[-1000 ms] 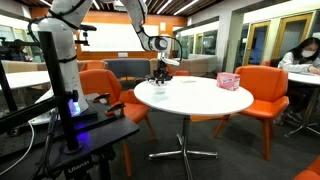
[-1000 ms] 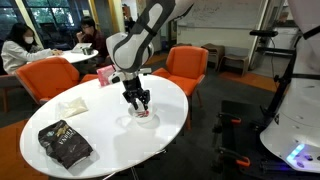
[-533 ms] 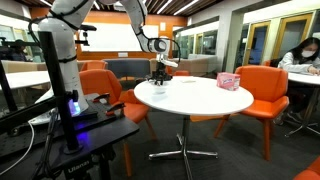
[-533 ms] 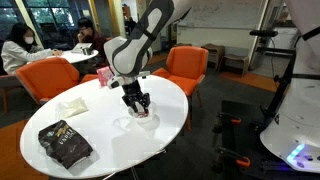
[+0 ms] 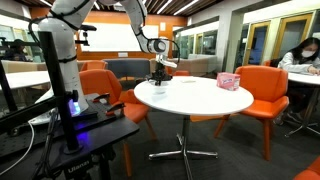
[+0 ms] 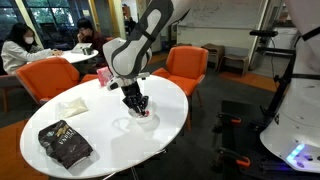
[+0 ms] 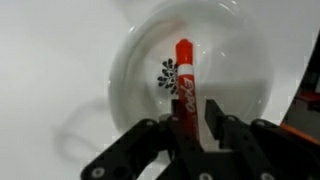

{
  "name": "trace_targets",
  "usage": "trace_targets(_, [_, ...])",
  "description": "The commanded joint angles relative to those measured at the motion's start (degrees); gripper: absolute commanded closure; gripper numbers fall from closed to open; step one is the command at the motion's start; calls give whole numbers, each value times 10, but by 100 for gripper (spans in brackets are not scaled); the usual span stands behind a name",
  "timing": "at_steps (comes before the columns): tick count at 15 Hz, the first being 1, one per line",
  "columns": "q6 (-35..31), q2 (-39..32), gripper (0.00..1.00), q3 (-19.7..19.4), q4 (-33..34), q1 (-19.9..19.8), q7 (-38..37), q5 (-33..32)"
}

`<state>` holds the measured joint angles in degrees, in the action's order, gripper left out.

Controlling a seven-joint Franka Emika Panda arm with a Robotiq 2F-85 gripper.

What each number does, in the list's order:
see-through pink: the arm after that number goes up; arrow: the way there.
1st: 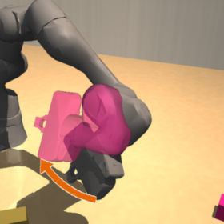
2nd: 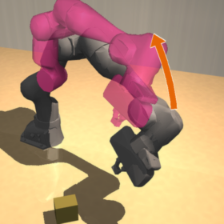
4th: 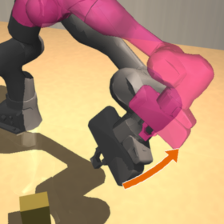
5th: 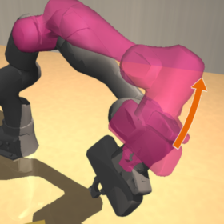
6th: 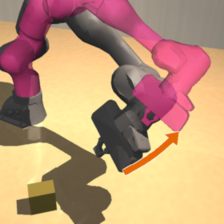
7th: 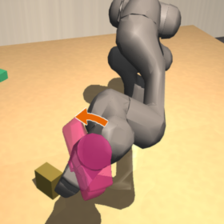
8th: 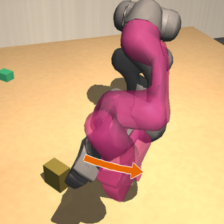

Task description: Get the marker from the white bowl and put it on the table

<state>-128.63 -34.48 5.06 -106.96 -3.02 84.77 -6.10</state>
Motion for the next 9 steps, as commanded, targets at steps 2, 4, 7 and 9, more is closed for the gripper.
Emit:
trace_targets(2, [19, -5, 100, 1, 15, 2, -36, -15])
trace_targets(4, [21, -1, 95, 3, 13, 1, -36, -15])
trace_targets(7, [27, 20, 95, 5, 1, 1, -36, -14])
trace_targets(9, [34, 40, 95, 6, -5, 2, -41, -13])
